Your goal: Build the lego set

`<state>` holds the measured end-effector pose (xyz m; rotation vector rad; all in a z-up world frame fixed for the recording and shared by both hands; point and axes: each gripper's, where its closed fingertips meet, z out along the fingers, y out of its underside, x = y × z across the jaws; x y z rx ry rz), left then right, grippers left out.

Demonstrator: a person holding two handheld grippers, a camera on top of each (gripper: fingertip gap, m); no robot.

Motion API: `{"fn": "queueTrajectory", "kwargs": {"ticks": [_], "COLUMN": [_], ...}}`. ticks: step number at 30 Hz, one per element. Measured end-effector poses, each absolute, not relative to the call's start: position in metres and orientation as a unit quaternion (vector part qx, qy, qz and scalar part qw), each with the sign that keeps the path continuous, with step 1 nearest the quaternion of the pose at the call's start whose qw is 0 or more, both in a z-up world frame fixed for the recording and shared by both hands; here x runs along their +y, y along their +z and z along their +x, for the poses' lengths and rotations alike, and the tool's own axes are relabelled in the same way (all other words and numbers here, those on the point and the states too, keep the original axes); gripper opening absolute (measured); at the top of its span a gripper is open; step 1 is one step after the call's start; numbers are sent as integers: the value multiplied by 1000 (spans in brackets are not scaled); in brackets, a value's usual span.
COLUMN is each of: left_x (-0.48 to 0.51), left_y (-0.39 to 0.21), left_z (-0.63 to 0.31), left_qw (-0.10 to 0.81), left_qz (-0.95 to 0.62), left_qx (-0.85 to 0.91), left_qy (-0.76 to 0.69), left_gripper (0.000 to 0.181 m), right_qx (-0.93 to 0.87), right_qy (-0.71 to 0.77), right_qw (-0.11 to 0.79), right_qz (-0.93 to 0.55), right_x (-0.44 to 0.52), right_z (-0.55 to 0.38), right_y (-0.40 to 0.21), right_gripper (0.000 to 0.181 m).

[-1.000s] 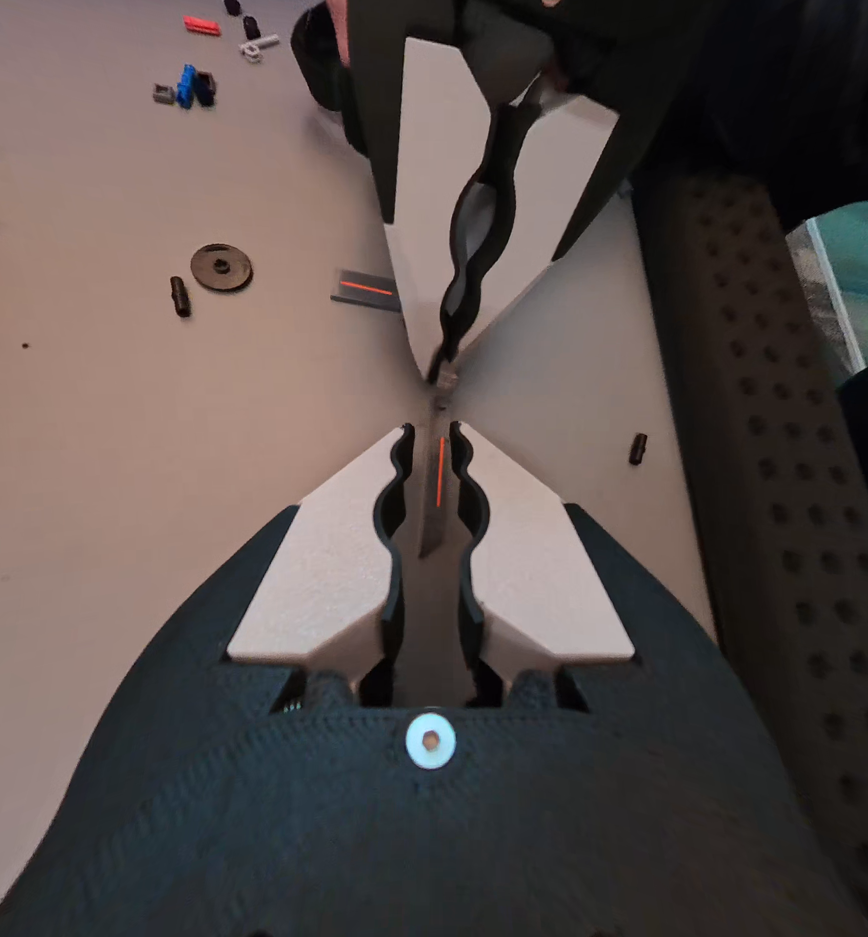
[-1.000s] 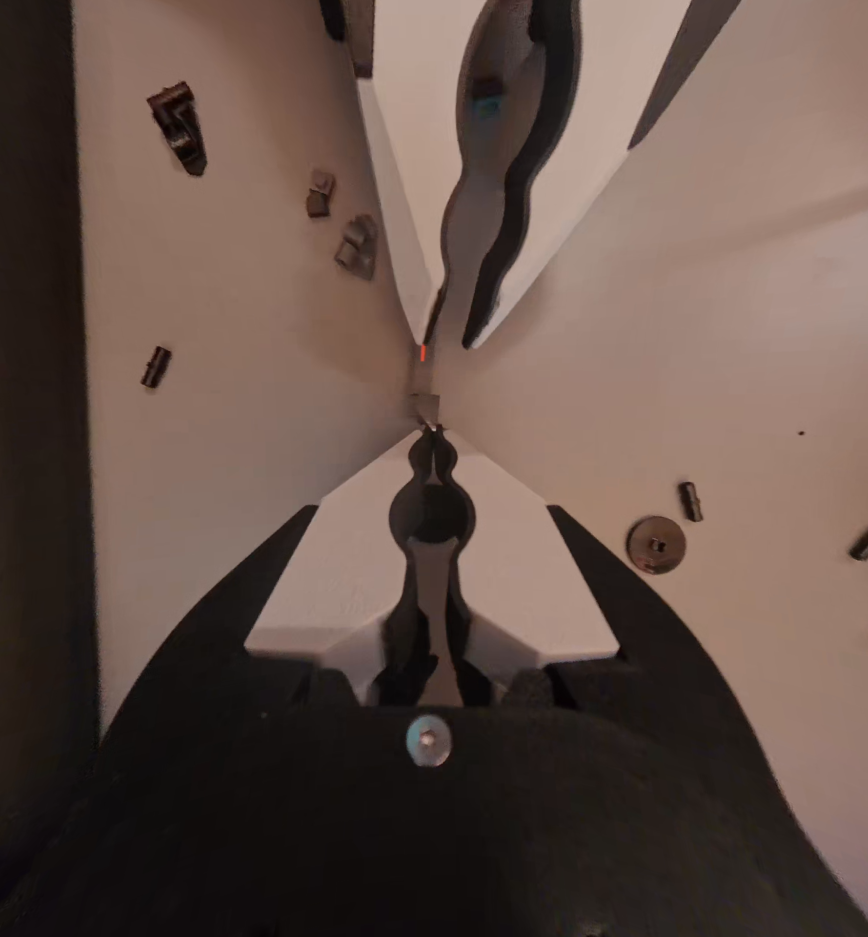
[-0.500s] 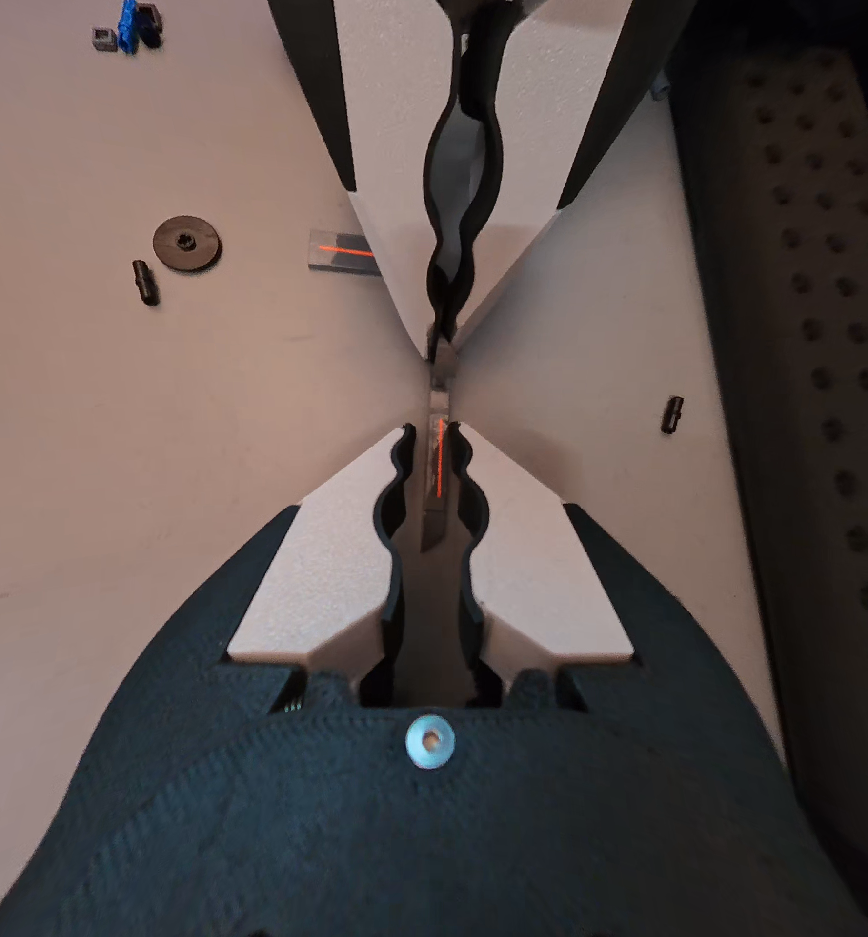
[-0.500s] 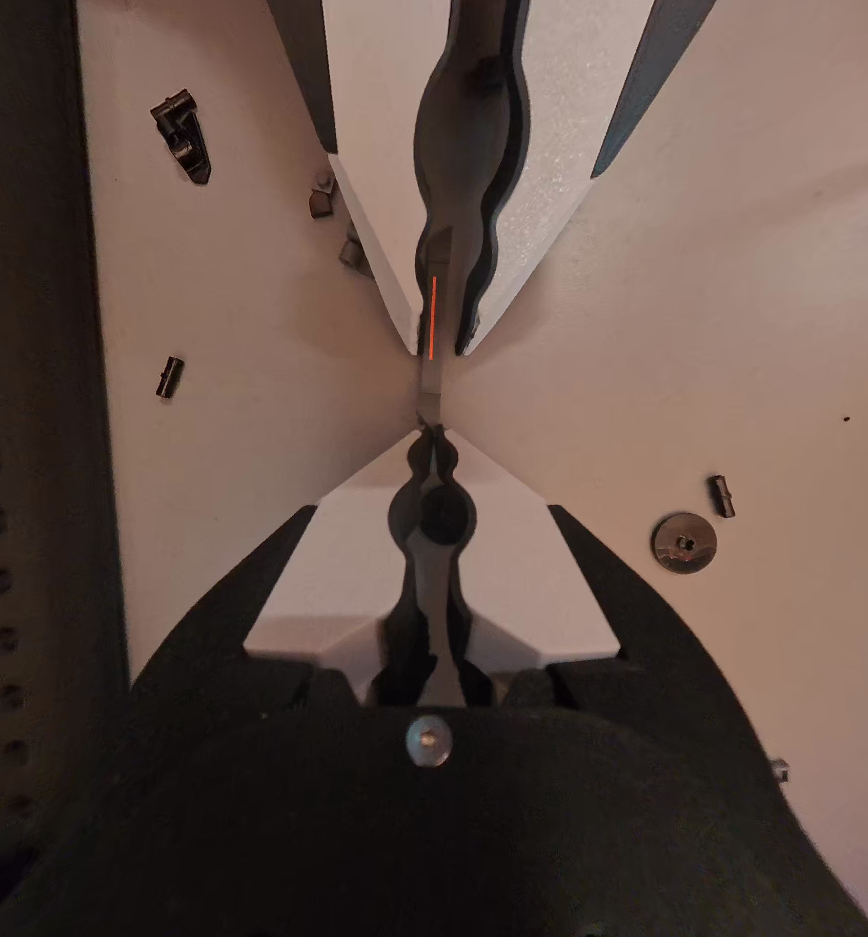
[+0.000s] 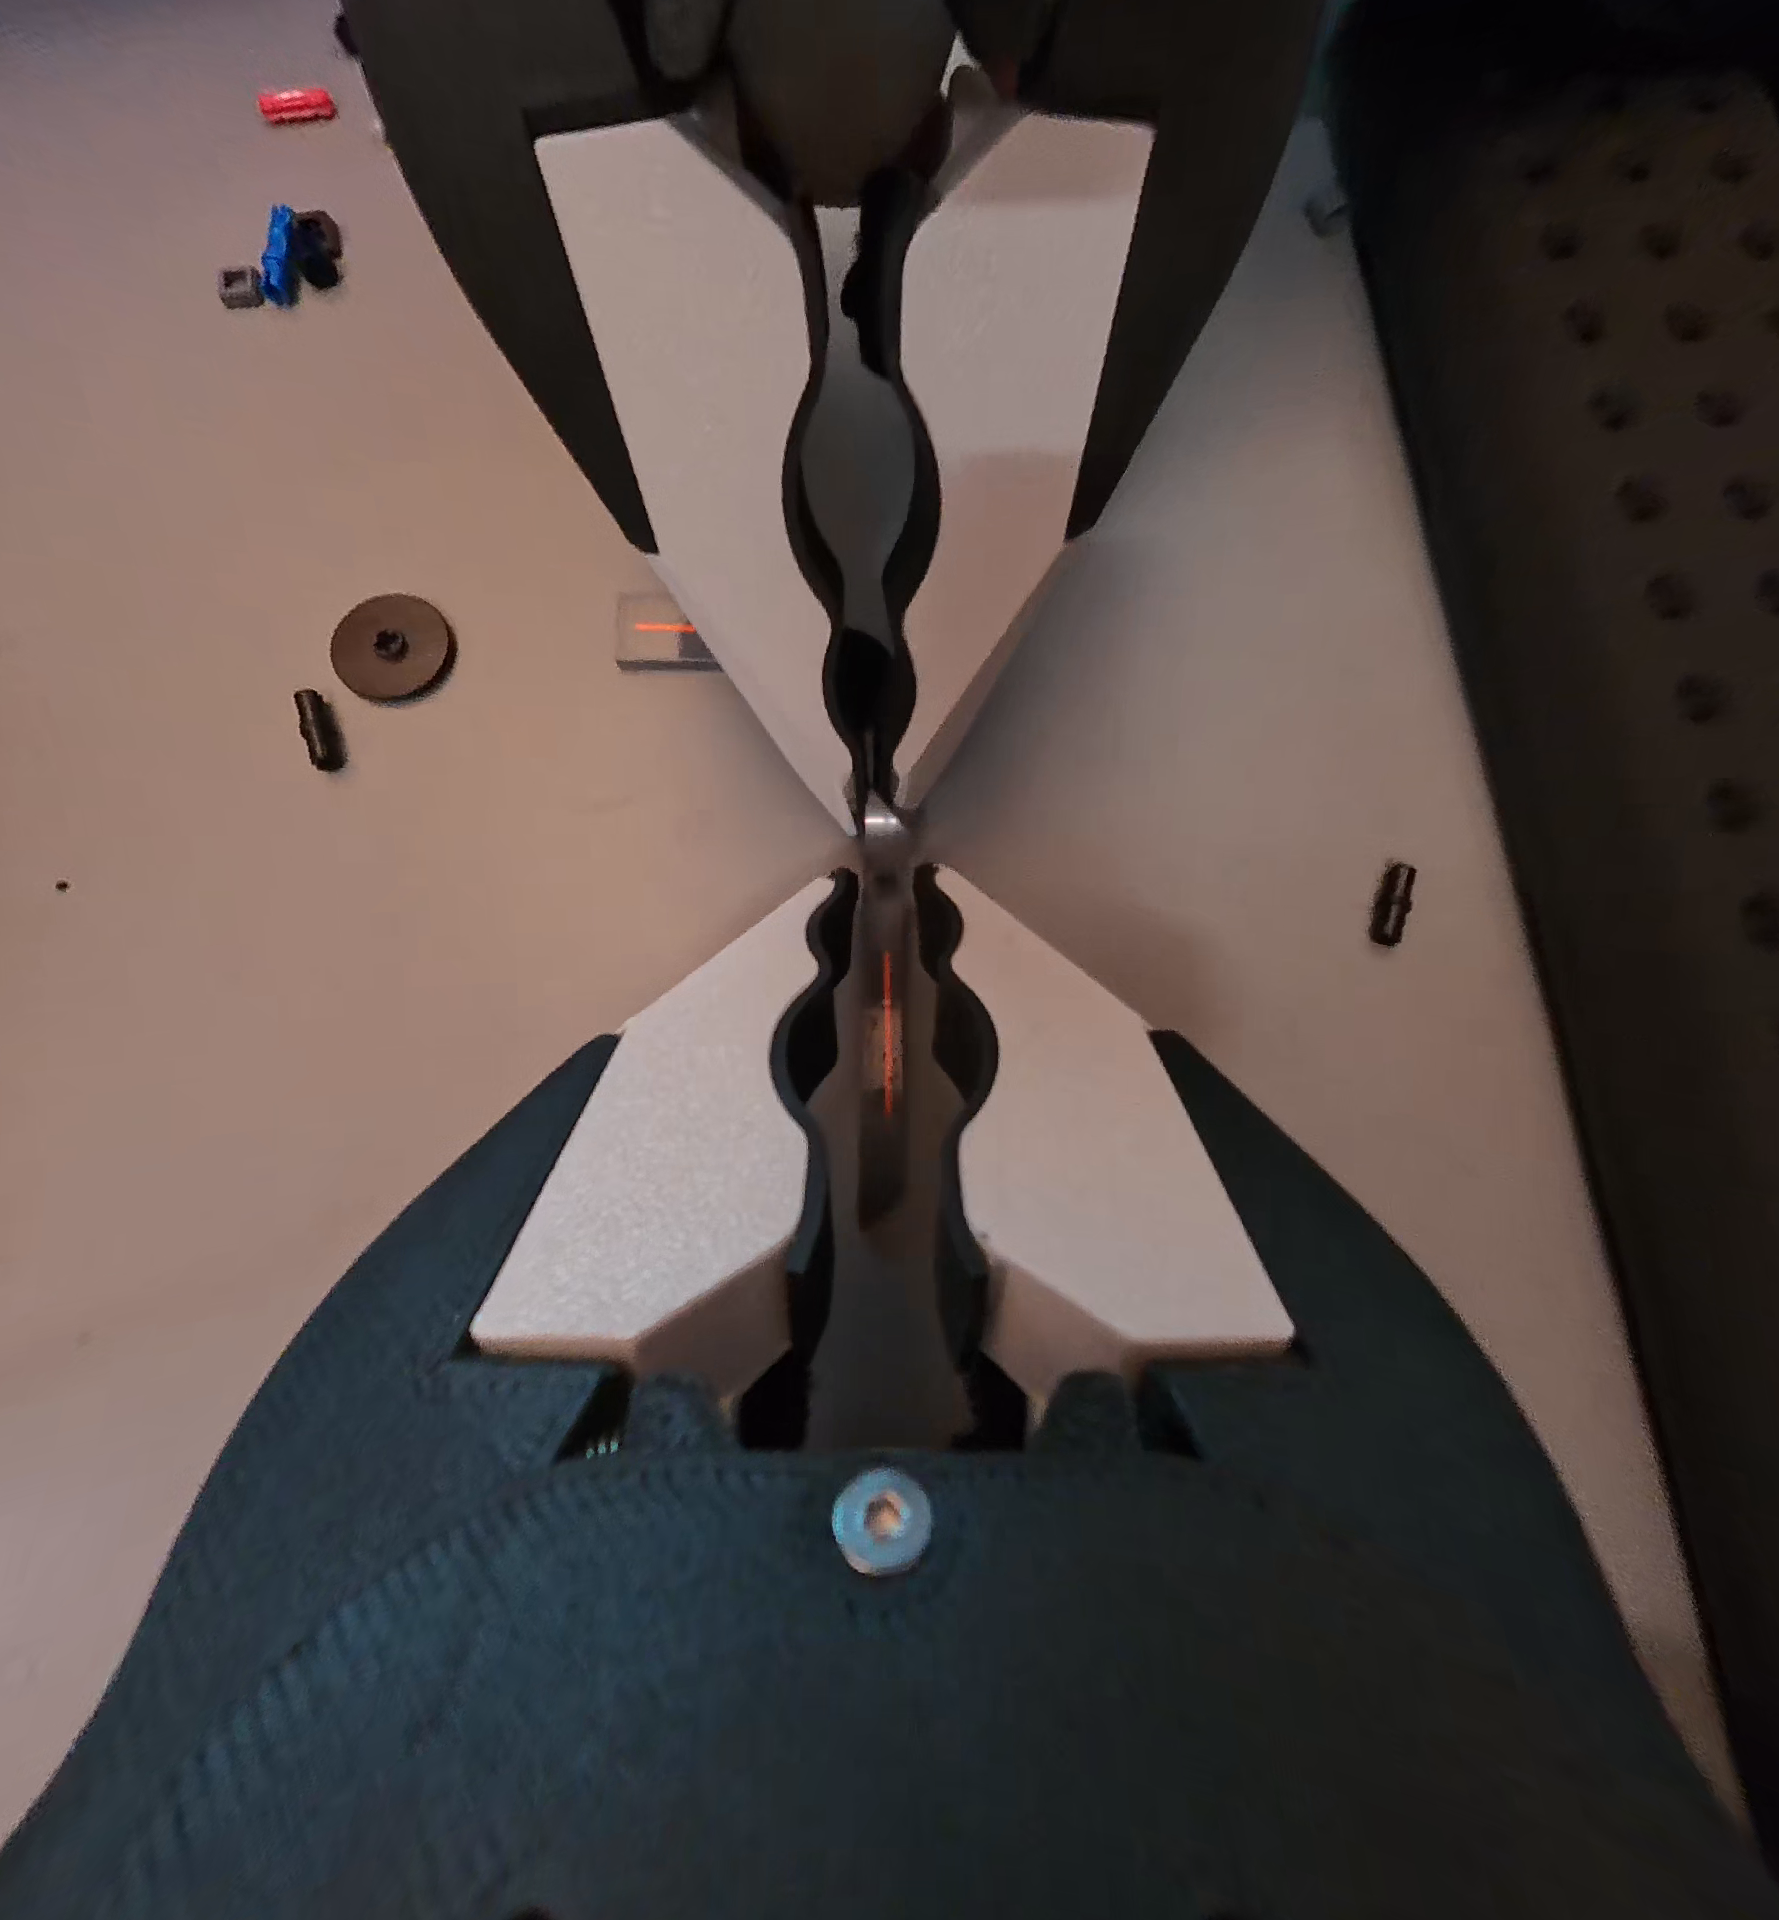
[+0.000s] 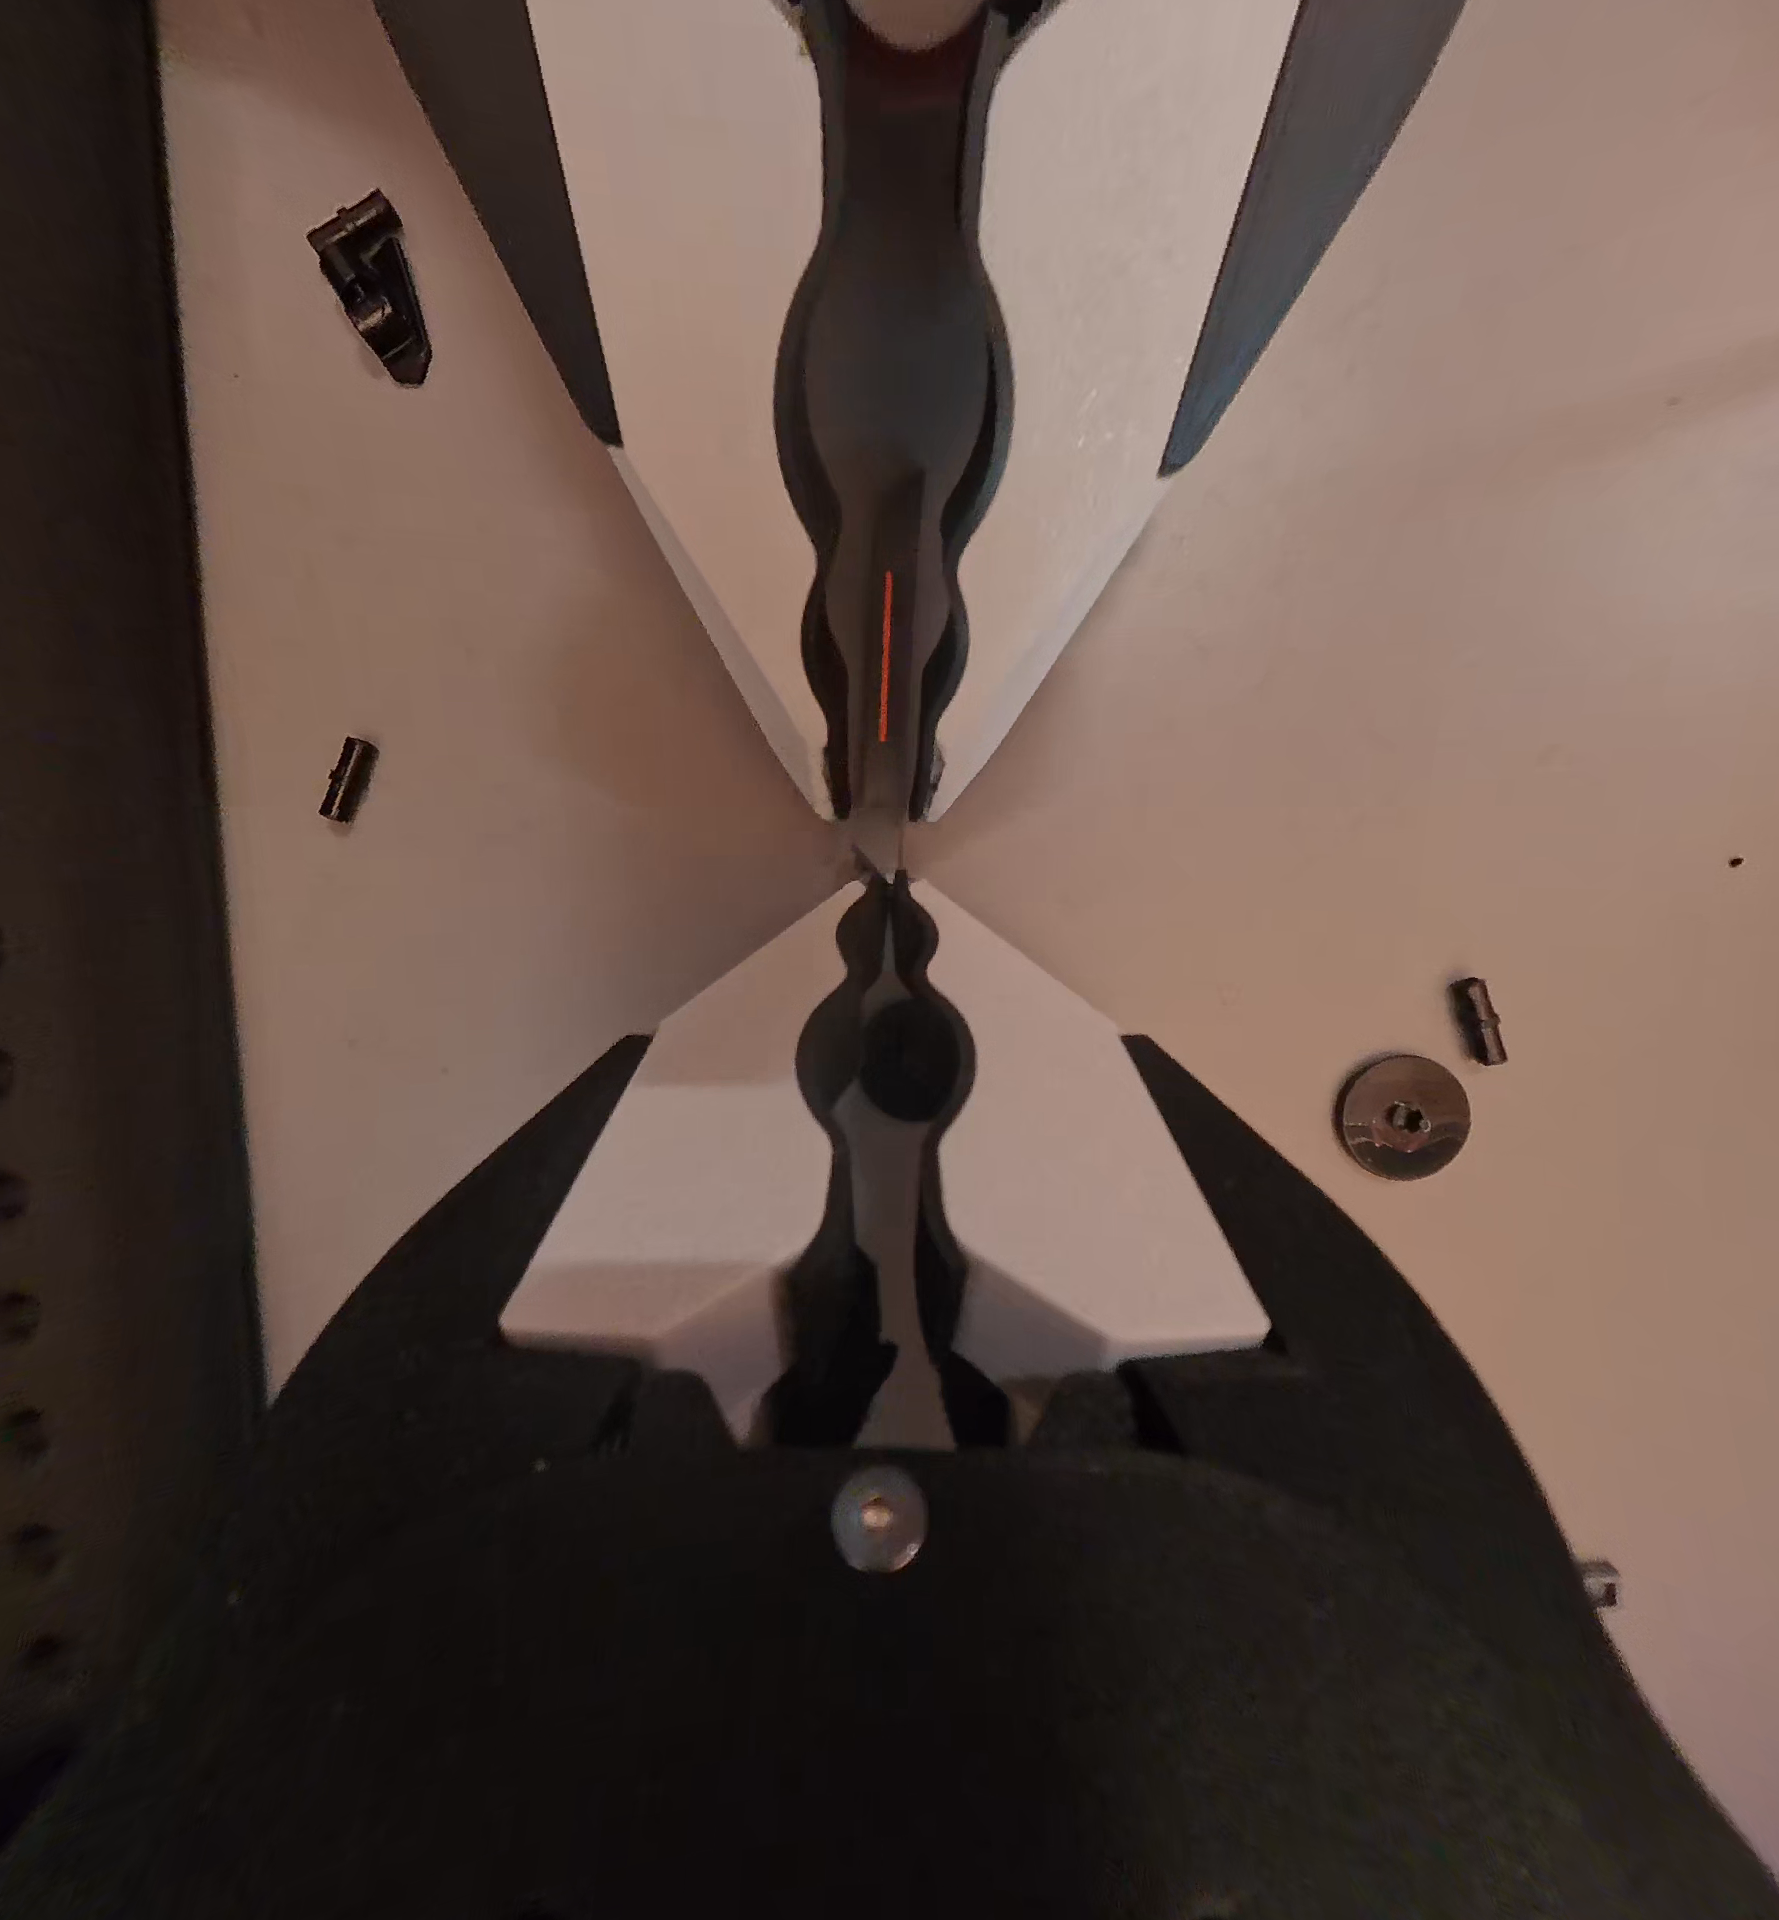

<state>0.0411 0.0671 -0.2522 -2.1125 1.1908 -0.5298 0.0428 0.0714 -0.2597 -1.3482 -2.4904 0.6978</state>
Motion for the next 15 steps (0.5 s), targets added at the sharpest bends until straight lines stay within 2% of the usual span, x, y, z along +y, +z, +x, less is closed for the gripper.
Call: {"fn": "queueTrajectory", "kwargs": {"ticks": [15], "left_x": [70], "left_y": [-255], "left_z": [40], "left_qw": [325], "left_qz": [-803], "left_qx": [470], "left_qy": [-169], "left_gripper": [6], "right_qx": [-846], "right_qy": [255], "right_qw": [132], "right_qz": [-450], "right_x": [71], "right_z": [41], "right_y": [-248], "right_gripper": [5]}}
